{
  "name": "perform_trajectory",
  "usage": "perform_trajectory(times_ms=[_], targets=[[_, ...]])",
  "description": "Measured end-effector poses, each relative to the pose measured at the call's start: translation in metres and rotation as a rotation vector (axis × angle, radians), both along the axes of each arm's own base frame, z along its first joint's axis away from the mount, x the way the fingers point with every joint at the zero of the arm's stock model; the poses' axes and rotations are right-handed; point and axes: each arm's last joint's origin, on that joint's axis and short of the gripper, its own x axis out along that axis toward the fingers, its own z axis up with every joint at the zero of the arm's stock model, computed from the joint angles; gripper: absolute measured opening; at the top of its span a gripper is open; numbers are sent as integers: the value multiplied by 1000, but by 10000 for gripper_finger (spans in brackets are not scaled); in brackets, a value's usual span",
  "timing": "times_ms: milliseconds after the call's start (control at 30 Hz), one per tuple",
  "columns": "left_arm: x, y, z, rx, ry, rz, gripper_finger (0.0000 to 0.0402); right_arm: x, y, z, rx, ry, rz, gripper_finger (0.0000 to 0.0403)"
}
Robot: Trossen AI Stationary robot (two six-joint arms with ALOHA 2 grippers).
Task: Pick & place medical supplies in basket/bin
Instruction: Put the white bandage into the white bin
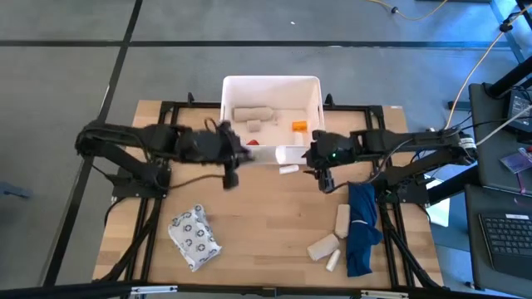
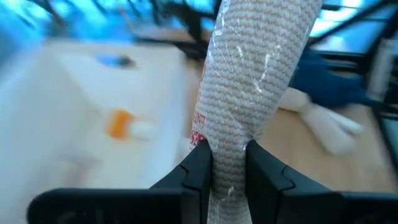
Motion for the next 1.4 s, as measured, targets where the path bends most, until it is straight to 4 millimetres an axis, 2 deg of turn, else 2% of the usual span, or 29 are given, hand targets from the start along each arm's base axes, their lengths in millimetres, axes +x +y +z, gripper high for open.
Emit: perform_trajectory(times_ms=[100, 200, 333, 500, 700, 900, 1033, 1233, 1400], targets=[[0, 23, 14, 86, -5, 67, 63, 3, 3, -11, -5, -29, -26, 223], [2, 51, 9, 100, 52, 160, 63, 4, 5, -24, 10, -28, -35, 219], [12, 86, -15, 100, 234, 199, 63, 3, 7, -42, 9, -12, -28, 215], [34, 121, -47, 138, 384, 224, 63, 3, 12, -62, -2, -38, -16, 215], [53, 157, -90, 79, 543, 268, 63, 1, 19, -83, 18, -66, -48, 215], [62, 175, -114, -41, 584, 226, 62, -1, 24, -95, 77, -103, -90, 215], [62, 179, -120, -98, 590, 217, 62, -3, 26, -99, 114, -117, -120, 215], [59, 183, -118, -126, 568, 227, 62, -2, 30, -98, 102, -138, -132, 215], [50, 187, -109, -139, 539, 272, 62, -2, 29, -98, 71, -140, -132, 215]])
